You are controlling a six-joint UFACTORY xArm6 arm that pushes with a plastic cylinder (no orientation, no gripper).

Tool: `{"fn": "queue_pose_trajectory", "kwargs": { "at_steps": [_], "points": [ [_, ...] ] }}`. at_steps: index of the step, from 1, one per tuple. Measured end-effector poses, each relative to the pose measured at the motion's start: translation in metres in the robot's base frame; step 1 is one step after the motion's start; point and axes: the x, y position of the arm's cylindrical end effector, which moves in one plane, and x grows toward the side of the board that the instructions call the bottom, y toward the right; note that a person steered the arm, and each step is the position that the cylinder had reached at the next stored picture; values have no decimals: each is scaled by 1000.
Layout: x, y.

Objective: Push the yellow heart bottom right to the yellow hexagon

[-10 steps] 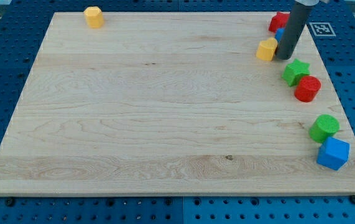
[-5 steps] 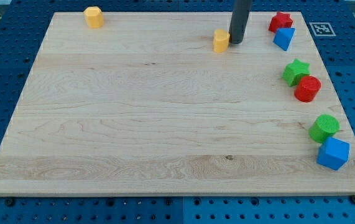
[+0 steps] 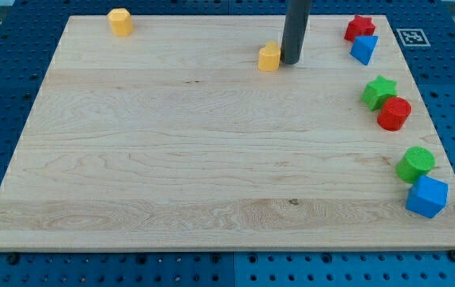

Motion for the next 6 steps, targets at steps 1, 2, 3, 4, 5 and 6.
{"fn": "queue_pose_trajectory", "kwargs": {
  "at_steps": [1,2,3,4,5,6],
  "points": [
    [5,-43],
    [5,-89],
    [5,-136],
    [5,-180],
    [2,-221],
    [-4,-246]
  ]
}}
